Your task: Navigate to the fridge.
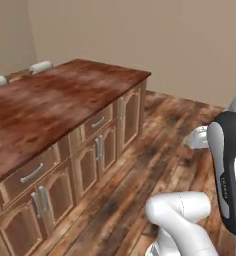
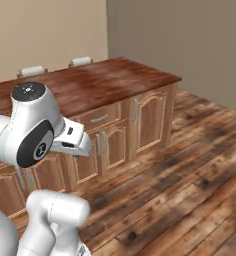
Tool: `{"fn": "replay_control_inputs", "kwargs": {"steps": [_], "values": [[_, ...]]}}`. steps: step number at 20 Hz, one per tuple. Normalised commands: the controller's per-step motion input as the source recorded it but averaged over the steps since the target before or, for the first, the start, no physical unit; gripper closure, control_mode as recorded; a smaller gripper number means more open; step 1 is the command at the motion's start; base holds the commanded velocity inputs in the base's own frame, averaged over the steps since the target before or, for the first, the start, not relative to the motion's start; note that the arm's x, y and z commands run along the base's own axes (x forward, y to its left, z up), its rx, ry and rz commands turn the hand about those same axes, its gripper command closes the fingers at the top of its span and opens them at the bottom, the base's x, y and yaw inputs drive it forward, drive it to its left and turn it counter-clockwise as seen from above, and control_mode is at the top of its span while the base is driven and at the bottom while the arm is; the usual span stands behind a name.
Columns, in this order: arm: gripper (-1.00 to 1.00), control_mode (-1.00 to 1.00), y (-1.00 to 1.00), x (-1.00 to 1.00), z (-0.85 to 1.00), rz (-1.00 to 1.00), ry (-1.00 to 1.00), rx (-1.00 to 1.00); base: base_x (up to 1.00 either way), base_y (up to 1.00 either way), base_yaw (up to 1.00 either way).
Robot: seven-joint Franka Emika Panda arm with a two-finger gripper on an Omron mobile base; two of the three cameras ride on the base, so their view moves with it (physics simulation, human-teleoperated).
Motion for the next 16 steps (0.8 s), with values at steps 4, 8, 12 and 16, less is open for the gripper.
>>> {"fn": "replay_control_inputs", "kwargs": {"steps": [4, 8, 12, 16], "values": [[-1.00, 1.00, 0.00, 0.00, 0.00, 0.00, 0.00, 0.00, 0.00, 0.00, -0.96], [-1.00, 1.00, 0.00, 0.00, 0.00, 0.00, 0.00, 0.00, 0.03, 0.00, -0.96], [-1.00, 1.00, 0.00, 0.00, 0.00, 0.00, 0.00, 0.00, 0.24, 0.32, -0.96], [-1.00, 1.00, 0.00, 0.00, 0.00, 0.00, 0.00, 0.00, 0.74, 0.59, -0.81]]}}
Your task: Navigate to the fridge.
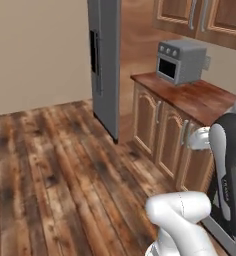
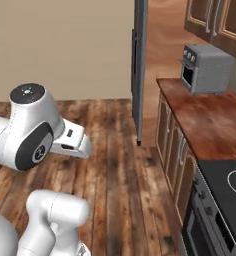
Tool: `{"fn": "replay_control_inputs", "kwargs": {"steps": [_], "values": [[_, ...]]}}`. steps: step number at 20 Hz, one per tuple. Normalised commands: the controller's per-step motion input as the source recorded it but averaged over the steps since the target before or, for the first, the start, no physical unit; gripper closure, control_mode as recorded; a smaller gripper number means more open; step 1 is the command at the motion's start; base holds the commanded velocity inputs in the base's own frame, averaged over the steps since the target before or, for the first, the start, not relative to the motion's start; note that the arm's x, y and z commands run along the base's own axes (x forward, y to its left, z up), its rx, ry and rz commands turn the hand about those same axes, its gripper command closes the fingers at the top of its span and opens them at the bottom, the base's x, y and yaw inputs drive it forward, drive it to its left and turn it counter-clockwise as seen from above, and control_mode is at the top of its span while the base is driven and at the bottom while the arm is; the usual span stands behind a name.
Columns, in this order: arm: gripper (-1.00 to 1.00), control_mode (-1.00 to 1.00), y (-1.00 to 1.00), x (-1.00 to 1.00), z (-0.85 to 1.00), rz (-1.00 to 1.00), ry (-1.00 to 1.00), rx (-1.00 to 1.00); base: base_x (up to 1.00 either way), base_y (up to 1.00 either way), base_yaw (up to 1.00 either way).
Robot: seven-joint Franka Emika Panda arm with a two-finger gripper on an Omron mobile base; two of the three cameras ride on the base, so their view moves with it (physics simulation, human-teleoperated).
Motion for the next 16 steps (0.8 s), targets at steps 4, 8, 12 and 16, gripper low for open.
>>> {"fn": "replay_control_inputs", "kwargs": {"steps": [4, 8, 12, 16], "values": [[-1.00, 1.00, 0.00, 0.00, 0.00, 0.00, 0.00, 0.00, 1.00, 0.93, -0.44], [-1.00, 1.00, 0.00, 0.00, 0.00, 0.00, 0.00, 0.00, 1.00, 1.00, -0.35], [-1.00, 1.00, 0.00, 0.00, 0.00, 0.00, 0.00, 0.00, 1.00, 1.00, -0.37], [-1.00, 1.00, 0.00, 0.00, 0.00, 0.00, 0.00, 0.00, 1.00, 1.00, -0.40]]}}
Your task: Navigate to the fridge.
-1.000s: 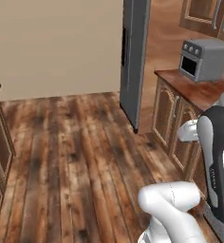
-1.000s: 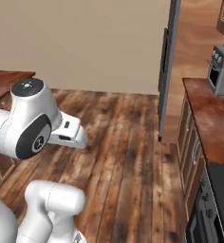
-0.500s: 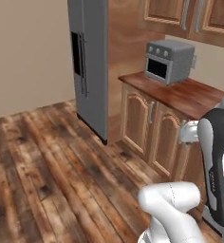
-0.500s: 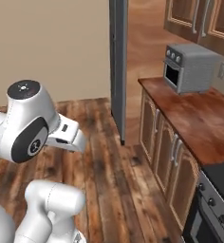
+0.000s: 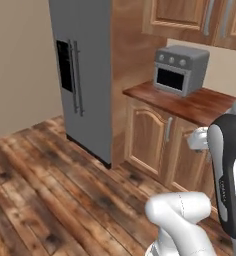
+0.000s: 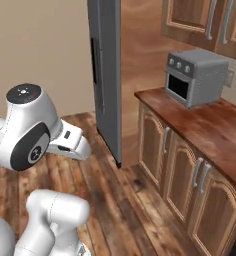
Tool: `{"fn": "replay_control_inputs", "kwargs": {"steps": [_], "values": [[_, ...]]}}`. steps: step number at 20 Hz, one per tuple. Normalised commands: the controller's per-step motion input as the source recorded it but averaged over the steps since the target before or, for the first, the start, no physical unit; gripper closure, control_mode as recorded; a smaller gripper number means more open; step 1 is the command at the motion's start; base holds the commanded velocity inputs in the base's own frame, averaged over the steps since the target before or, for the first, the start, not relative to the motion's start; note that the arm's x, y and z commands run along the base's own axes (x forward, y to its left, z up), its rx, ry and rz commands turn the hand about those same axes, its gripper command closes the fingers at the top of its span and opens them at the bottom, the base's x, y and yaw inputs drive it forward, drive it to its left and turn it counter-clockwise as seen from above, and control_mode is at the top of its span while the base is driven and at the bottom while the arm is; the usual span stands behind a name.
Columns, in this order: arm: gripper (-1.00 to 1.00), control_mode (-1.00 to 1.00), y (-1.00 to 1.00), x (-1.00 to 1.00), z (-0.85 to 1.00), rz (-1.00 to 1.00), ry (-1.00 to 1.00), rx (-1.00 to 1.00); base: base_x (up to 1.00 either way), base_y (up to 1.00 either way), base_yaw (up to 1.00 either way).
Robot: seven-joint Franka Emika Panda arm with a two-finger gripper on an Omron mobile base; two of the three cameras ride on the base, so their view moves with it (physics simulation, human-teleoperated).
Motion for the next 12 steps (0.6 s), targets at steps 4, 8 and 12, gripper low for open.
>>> {"fn": "replay_control_inputs", "kwargs": {"steps": [4, 8, 12], "values": [[-1.00, 1.00, 0.00, 0.00, 0.00, 0.00, 0.00, 0.00, 1.00, 1.00, -0.42], [-1.00, 1.00, 0.00, 0.00, 0.00, 0.00, 0.00, 0.00, 1.00, 1.00, -0.43], [-1.00, 1.00, 0.00, 0.00, 0.00, 0.00, 0.00, 0.00, 1.00, 1.00, -0.45]]}}
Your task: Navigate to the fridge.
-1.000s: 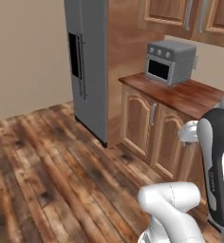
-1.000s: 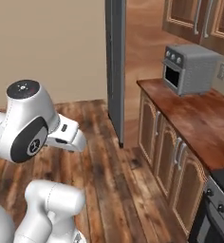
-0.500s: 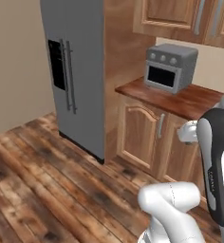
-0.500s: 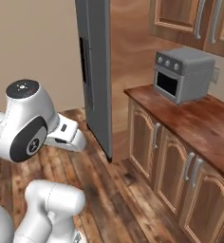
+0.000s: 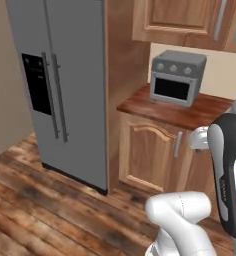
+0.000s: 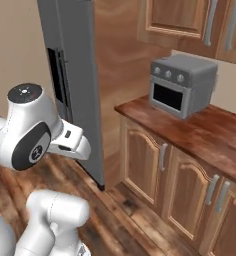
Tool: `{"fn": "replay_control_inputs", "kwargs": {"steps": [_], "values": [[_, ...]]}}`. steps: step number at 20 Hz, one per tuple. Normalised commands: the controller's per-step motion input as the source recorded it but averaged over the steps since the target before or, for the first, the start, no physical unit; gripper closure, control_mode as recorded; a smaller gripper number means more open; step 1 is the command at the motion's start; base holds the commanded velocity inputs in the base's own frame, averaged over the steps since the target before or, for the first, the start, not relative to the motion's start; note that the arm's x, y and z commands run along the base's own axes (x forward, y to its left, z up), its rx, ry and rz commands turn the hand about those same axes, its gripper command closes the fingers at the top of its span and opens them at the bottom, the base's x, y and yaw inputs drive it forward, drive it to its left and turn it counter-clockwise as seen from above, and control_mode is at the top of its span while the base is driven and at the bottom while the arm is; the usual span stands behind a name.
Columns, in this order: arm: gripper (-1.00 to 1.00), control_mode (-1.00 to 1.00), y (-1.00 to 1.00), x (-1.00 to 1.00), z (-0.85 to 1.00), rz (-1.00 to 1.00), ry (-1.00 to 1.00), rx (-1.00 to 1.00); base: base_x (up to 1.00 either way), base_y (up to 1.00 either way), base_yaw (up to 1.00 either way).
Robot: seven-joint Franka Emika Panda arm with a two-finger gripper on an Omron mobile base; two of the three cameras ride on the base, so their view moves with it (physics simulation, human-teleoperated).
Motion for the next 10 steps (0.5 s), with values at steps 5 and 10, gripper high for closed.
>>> {"fn": "replay_control_inputs", "kwargs": {"steps": [5, 10], "values": [[-1.00, 1.00, 0.00, 0.00, 0.00, 0.00, 0.00, 0.00, 1.00, 1.00, -0.47], [-1.00, 1.00, 0.00, 0.00, 0.00, 0.00, 0.00, 0.00, 1.00, 1.00, -0.45]]}}
